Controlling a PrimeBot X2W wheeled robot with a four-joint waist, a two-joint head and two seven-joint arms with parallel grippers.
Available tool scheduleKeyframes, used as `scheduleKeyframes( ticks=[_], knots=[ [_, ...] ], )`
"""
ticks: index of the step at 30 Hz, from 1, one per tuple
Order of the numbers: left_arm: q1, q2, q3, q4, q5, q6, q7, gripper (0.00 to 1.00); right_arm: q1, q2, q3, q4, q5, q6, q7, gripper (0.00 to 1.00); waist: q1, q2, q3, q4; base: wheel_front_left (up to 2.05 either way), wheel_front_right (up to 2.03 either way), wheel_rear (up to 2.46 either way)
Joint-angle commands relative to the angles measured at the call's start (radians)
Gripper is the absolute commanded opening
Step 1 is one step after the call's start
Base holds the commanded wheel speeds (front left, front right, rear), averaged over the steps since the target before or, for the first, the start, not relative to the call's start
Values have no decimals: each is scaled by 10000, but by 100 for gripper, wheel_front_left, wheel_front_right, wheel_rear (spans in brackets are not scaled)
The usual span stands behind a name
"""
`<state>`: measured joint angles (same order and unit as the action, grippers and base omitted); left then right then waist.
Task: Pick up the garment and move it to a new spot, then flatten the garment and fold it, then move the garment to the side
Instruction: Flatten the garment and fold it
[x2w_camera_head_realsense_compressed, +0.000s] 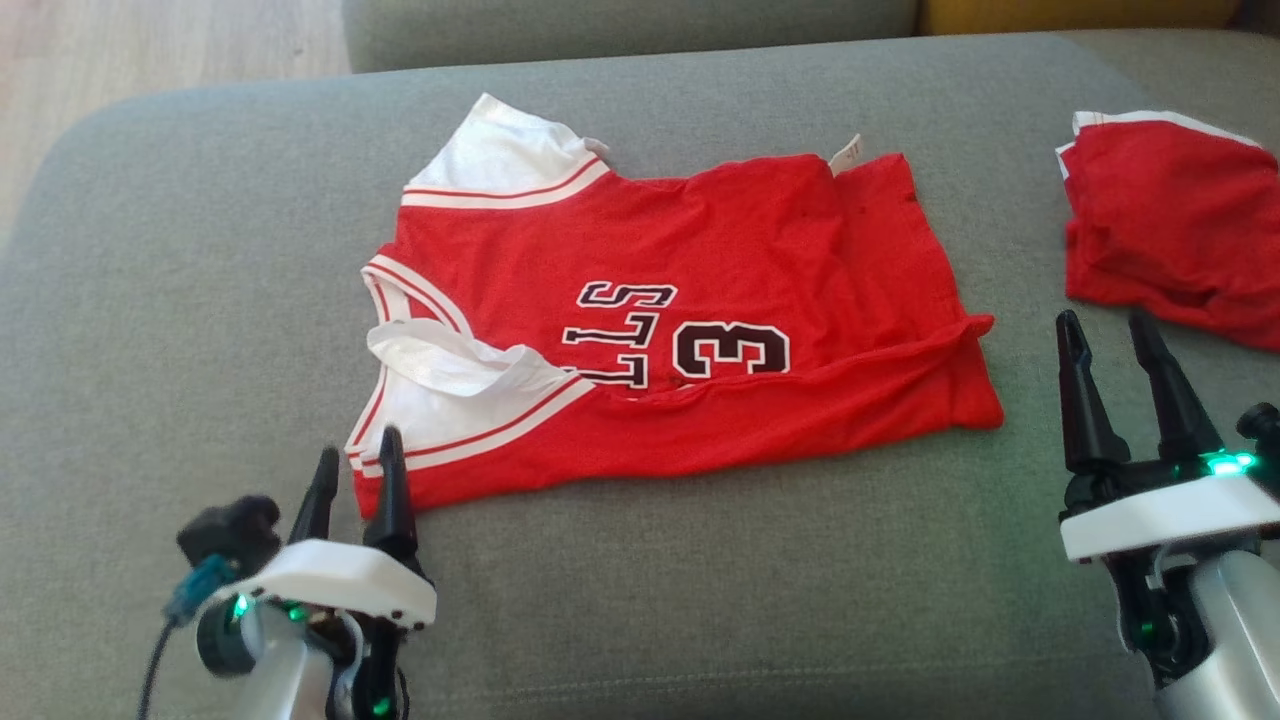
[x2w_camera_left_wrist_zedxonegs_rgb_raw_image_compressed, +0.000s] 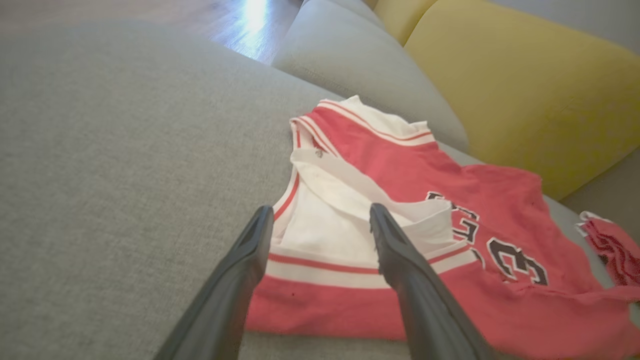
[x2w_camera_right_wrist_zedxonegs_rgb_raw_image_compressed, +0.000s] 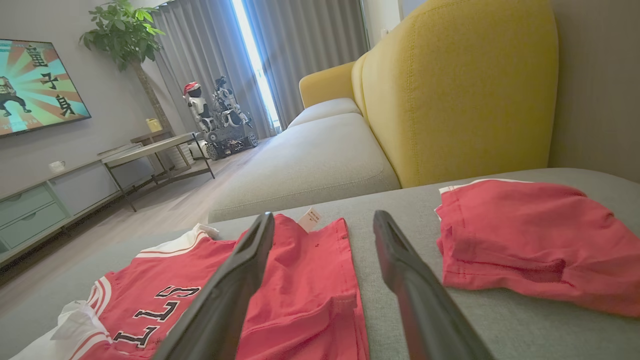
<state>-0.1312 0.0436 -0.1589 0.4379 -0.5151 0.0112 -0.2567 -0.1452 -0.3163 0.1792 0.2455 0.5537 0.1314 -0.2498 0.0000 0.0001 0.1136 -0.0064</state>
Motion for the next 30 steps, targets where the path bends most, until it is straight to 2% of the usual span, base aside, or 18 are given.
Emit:
scheduleKeyframes(
  ticks=[1, 6, 13, 18, 19, 20, 21, 25, 30],
  knots=[
    [-479, 68, 215, -53, 132, 92, -51, 100, -112, -50, 55, -312, -58, -7, -105, 100, 0, -1, 49, -45, 0, 0, 0],
    [-942, 67, 261, 1257, 98, 442, -51, 100, -106, 55, -7, -332, -33, -7, -87, 100, 0, -1, 237, -194, 0, 0, 0],
    [-1564, 92, 295, 2834, 76, 600, 70, 100, -167, 121, 105, -307, 213, -7, 5, 100, 0, -1, 435, -392, 0, 0, 0],
    [-1917, 102, 76, 3641, 60, 489, 363, 100, -179, 90, 38, -229, 283, -7, 0, 100, 0, -1, 508, -450, 0, 0, 0],
    [-1978, 100, 26, 3756, 38, 423, 406, 71, -181, 91, 35, -196, 300, -7, 19, 100, 0, -1, 515, -454, 0, 0, 0],
    [-2036, 98, -26, 3849, 28, 357, 414, 18, -181, 96, 41, -150, 320, -7, 62, 100, 0, -1, 521, -453, 0, 0, 0],
    [-2086, 96, -71, 3922, 23, 313, 401, 0, -178, 112, 46, -92, 349, -7, 126, 100, 0, -1, 526, -448, 0, 0, 0],
    [-2256, 90, -50, 3863, 6, 248, 151, 0, -204, 217, 26, 281, 397, -7, 551, 100, 0, -1, 562, -371, 0, 0, 0],
    [-2286, 98, 79, 3064, 269, 91, -36, 0, -387, 662, -238, 858, 665, -7, 1299, 100, 0, -1, 589, -141, 0, 0, 0]
  ],
)
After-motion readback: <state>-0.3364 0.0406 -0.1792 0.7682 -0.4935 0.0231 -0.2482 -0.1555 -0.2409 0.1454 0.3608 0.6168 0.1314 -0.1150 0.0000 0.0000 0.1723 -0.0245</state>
